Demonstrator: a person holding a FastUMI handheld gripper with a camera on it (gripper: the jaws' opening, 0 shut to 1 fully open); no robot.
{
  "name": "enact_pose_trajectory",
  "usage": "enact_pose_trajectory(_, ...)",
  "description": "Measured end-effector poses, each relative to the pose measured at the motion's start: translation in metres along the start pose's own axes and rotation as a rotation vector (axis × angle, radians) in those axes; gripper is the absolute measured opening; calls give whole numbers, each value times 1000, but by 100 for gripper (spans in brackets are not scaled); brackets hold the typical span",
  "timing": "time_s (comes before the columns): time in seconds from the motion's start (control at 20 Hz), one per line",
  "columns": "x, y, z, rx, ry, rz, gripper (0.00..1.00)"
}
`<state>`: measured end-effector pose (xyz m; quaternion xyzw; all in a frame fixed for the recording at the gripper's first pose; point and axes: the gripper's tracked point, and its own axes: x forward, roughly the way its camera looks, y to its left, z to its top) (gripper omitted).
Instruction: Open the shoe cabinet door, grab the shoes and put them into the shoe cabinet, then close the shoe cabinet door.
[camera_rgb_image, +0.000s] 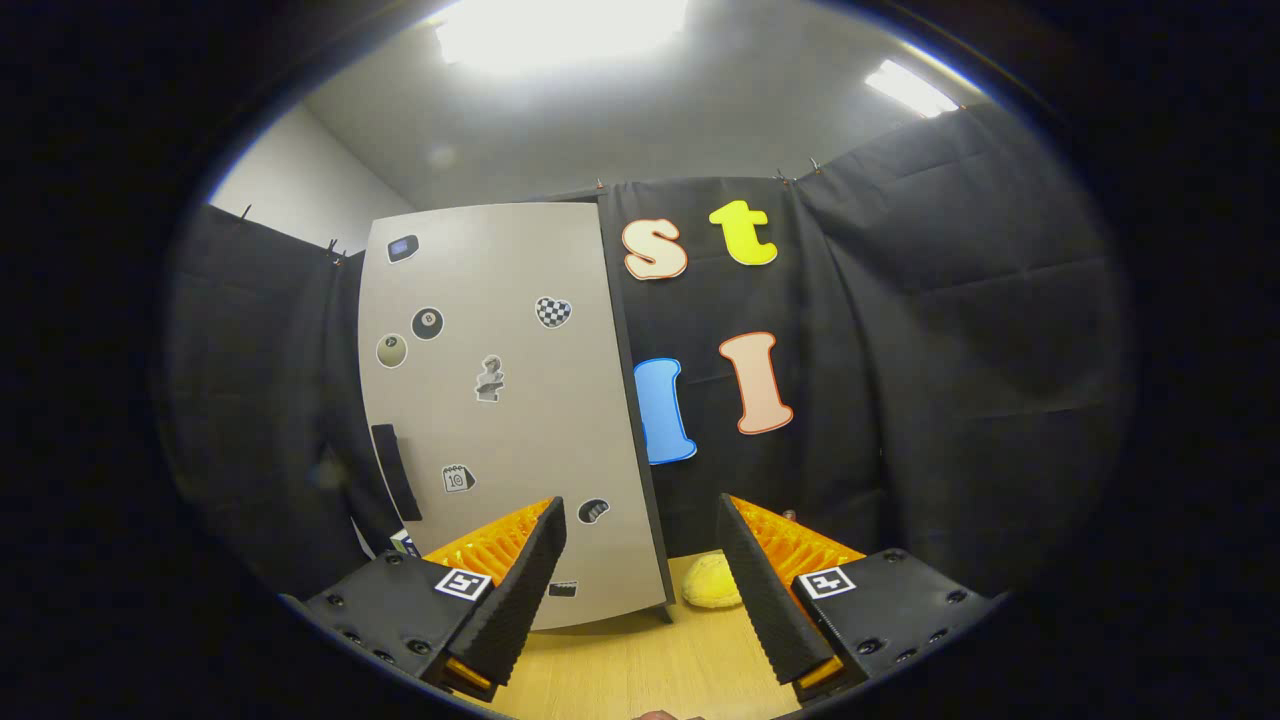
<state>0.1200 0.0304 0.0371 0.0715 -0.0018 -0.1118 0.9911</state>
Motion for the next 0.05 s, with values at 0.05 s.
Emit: enact_pose_trajectory(0.05,-1,2,1,-7,-5,5,95)
